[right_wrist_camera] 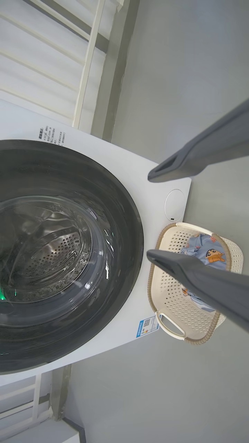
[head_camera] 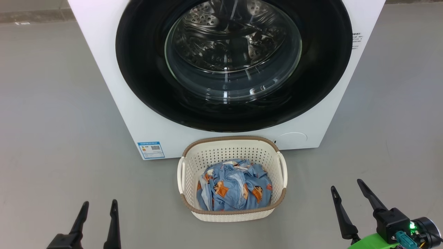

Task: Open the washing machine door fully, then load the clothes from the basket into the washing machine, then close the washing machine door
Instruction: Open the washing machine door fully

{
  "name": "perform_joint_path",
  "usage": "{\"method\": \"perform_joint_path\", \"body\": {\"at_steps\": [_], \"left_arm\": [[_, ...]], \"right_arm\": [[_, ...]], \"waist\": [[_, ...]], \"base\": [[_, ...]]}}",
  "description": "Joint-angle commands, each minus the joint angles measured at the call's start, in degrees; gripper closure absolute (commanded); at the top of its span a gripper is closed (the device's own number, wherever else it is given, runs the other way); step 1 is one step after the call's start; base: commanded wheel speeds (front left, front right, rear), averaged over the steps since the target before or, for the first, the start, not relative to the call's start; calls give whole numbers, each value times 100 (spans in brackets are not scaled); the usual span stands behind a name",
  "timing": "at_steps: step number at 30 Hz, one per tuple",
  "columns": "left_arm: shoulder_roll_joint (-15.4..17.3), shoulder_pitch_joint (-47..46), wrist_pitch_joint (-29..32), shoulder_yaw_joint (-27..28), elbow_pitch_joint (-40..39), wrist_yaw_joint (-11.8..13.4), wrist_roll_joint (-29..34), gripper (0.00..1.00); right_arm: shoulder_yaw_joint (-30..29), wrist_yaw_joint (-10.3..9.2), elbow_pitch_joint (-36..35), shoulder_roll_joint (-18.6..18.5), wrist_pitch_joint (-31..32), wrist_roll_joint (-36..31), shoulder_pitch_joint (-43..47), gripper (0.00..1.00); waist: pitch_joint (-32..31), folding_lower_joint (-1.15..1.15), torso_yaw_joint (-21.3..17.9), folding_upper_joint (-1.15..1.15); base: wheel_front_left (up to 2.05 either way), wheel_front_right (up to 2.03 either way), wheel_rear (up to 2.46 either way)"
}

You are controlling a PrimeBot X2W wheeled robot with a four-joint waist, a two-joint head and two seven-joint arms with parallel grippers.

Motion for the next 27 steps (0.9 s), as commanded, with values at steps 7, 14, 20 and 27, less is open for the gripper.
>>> {"method": "perform_joint_path", "body": {"at_steps": [7,14,20,27], "left_arm": [[95,-25,-60,182,-141,-6,16,0],[95,-16,-60,177,-143,-24,-2,0],[95,-25,-60,169,-136,-40,-9,0],[95,-5,-60,187,-126,-78,11,0]], "right_arm": [[122,9,-139,-68,-69,-23,-80,0],[149,9,-139,-79,-69,-31,-72,0],[150,9,-130,-80,-69,-34,-64,0],[177,9,-129,-57,-69,-31,-44,0]], "waist": [[-72,0,12,0],[-118,0,-1,0],[-157,0,-25,0],[-197,0,-79,0]], "base": [[0,0,0],[0,0,0],[0,0,0],[0,0,0]]}}
